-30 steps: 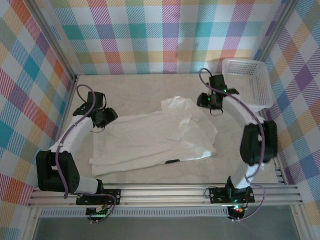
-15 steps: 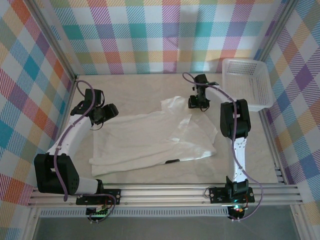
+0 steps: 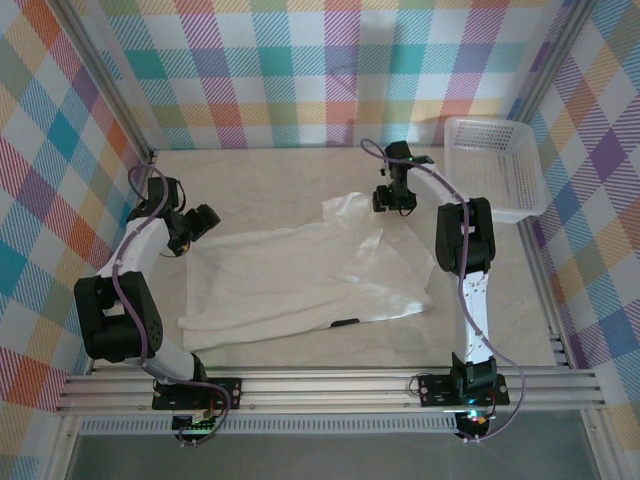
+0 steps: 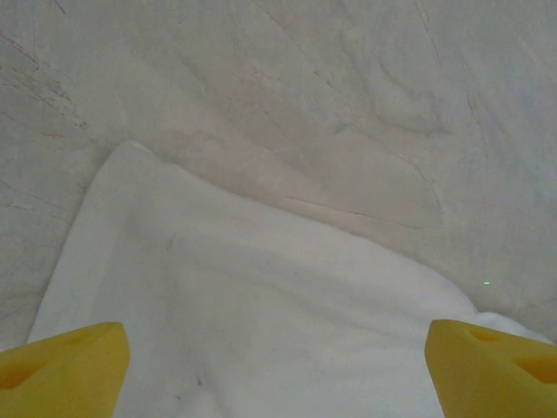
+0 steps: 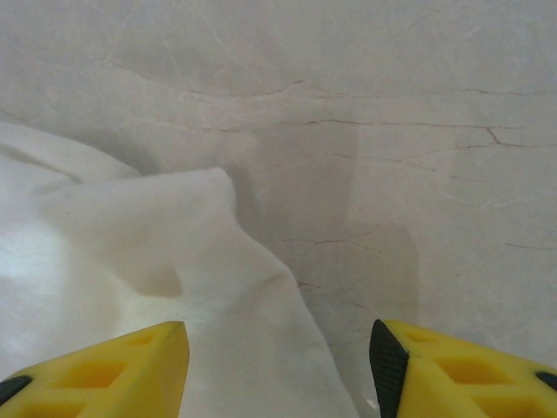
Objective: Fold the inside-out t-shirt
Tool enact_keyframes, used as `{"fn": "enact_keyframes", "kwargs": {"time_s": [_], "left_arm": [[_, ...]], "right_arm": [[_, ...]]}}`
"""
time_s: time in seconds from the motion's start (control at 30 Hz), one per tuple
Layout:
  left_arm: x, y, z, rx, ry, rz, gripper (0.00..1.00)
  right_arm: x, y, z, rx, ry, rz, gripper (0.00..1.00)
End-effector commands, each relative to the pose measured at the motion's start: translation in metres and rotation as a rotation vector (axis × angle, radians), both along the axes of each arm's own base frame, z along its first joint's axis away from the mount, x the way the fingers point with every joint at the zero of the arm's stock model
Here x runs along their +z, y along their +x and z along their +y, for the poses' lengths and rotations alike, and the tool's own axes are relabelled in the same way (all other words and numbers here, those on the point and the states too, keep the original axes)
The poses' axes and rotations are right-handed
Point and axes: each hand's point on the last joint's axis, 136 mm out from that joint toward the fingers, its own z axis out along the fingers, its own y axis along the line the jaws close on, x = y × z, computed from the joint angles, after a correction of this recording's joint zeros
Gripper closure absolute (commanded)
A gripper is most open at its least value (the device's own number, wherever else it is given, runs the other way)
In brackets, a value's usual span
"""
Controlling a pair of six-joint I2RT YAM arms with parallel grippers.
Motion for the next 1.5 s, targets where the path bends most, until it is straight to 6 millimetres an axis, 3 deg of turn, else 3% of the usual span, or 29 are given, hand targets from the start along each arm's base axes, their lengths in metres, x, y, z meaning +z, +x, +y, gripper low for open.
{"fn": "enact_keyframes", "kwargs": {"time_s": [0.0, 0.23, 0.3, 0.4, 0.5, 0.63, 0.73, 0.8, 0.83, 0.97, 1.13, 1.33, 1.47], "left_arm": [[0.017, 0.009, -0.007, -0.008, -0.052, -0.078, 0.11], [0.018, 0.003, -0.005, 0.016, -0.047, -0.098, 0.11], [0.020, 0.003, -0.005, 0.012, -0.052, -0.103, 0.11], [0.019, 0.003, -0.004, 0.013, -0.063, -0.100, 0.11], [0.016, 0.003, -0.001, 0.020, -0.074, -0.088, 0.11], [0.005, 0.005, 0.007, 0.029, -0.074, -0.045, 0.13], [-0.009, 0.009, 0.017, 0.030, -0.045, 0.017, 0.24], [-0.016, 0.014, 0.022, 0.037, -0.027, 0.034, 0.49], [-0.019, 0.017, 0.025, 0.043, -0.017, 0.040, 0.53], [-0.040, 0.025, 0.040, 0.065, 0.046, 0.120, 0.51], [-0.065, 0.026, 0.066, 0.071, 0.157, 0.246, 0.43], [-0.094, 0.028, 0.061, 0.048, 0.118, 0.311, 0.41], [-0.100, 0.034, 0.054, 0.044, 0.069, 0.302, 0.59]], "right_arm": [[0.018, -0.004, -0.002, 0.015, -0.026, -0.023, 0.41], [-0.019, -0.016, 0.008, 0.007, 0.031, 0.085, 0.48], [-0.025, -0.018, 0.011, 0.002, 0.043, 0.115, 0.54], [-0.029, -0.020, 0.014, -0.002, 0.061, 0.135, 0.71], [-0.024, -0.020, 0.015, 0.001, 0.067, 0.137, 0.85], [0.015, -0.007, 0.018, 0.014, 0.090, 0.033, 1.00], [0.053, 0.000, 0.023, 0.013, 0.139, -0.075, 1.00], [0.068, 0.001, 0.024, 0.001, 0.168, -0.124, 1.00], [0.071, -0.001, 0.024, -0.008, 0.182, -0.136, 1.00], [0.072, -0.008, 0.028, -0.038, 0.263, -0.141, 1.00], [0.057, -0.015, 0.029, -0.045, 0.281, -0.096, 1.00], [0.051, -0.017, 0.028, -0.038, 0.277, -0.077, 1.00], [0.048, -0.018, 0.027, -0.043, 0.270, -0.067, 1.00]]}}
